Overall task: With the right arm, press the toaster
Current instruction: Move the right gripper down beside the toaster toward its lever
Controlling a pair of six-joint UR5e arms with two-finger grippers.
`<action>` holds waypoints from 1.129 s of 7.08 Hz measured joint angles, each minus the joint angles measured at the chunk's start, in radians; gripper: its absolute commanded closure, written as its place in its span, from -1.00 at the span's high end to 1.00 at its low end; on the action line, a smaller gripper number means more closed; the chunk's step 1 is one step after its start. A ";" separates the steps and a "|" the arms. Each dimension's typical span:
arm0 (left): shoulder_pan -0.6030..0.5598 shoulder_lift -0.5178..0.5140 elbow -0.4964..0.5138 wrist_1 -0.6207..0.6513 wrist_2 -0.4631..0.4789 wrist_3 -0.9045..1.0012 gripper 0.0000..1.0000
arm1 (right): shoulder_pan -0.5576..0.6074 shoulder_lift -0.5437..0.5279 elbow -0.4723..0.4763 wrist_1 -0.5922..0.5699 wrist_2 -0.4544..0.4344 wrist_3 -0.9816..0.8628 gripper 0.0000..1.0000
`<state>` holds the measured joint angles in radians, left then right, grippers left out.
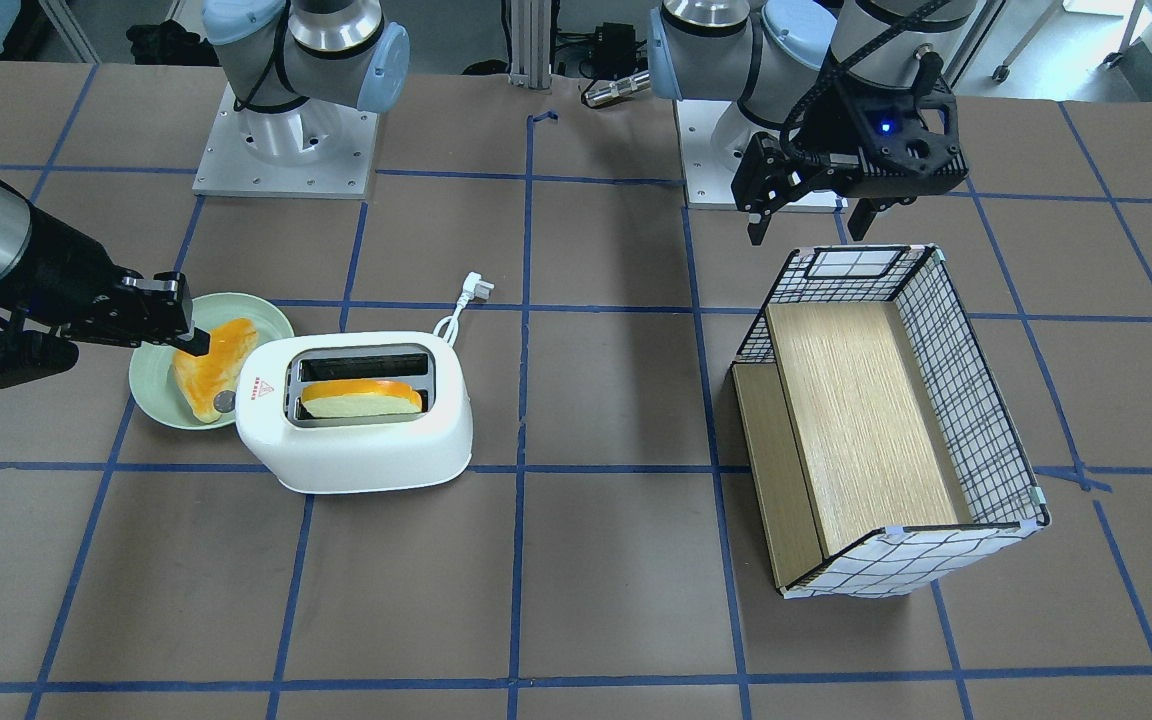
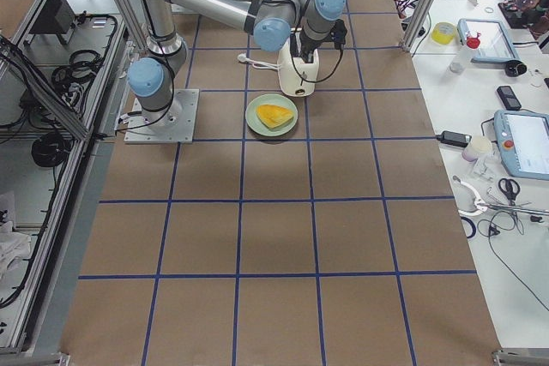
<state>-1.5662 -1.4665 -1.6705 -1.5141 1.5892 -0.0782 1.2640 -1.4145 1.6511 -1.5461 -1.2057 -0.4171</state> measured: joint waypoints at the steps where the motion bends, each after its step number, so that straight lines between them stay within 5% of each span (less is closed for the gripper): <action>1: 0.000 0.000 0.000 0.000 0.000 0.000 1.00 | -0.024 0.015 0.002 -0.004 0.003 -0.033 -1.00; 8: 0.000 0.000 0.000 0.000 0.000 0.000 1.00 | -0.087 0.080 0.028 -0.015 0.121 -0.085 -1.00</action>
<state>-1.5662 -1.4665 -1.6705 -1.5140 1.5892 -0.0782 1.1772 -1.3343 1.6791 -1.5616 -1.0849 -0.5016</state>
